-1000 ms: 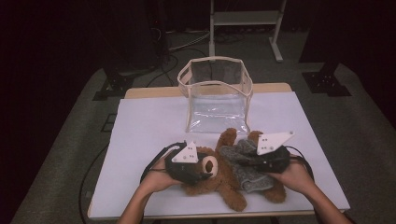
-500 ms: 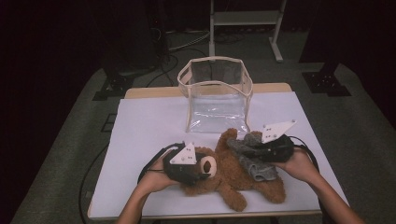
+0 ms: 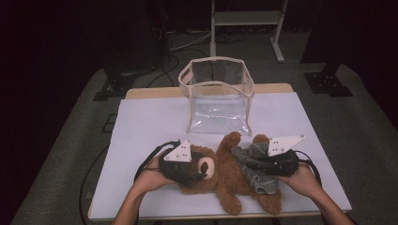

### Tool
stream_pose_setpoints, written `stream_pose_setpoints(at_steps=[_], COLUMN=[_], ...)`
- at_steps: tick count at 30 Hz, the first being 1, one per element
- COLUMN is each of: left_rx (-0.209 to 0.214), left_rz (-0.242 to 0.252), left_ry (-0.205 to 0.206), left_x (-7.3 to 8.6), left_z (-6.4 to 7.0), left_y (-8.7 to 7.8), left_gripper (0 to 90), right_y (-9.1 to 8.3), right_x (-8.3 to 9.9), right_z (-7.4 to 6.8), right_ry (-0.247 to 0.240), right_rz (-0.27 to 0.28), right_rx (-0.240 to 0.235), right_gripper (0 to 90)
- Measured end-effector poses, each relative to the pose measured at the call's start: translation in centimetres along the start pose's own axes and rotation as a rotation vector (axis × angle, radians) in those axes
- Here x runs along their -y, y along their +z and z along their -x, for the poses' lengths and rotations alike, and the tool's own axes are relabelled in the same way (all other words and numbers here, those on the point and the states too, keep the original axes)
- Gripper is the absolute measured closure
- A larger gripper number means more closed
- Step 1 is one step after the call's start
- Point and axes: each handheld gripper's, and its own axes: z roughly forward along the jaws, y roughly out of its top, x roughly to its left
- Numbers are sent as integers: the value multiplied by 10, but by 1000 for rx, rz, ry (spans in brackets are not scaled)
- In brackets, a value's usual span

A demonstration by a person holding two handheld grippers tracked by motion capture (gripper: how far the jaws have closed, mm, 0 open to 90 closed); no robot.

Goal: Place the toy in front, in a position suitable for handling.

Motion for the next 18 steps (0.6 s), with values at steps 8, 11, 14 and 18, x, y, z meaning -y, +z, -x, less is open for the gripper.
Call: stream_pose_setpoints(at_steps=[8, 11, 14, 18], left_rx=[8, -1, 35, 93], left_rz=[36, 47, 39, 35], left_ry=[-33, -44, -58, -59], left_x=[-3, -3, 0, 4], left_z=[-4, -5, -5, -2], left_y=[-6, -10, -5, 4], left_gripper=[315, 327, 378, 422], right_y=[0, 1, 0, -1], right_x=[-1, 0, 1, -3], right_z=[-5, -5, -6, -8], right_ry=[-21, -17, -16, -37], right_rz=[-12, -9, -5, -25], right_rx=[15, 17, 16, 13], right_gripper=[807, 807, 807, 806])
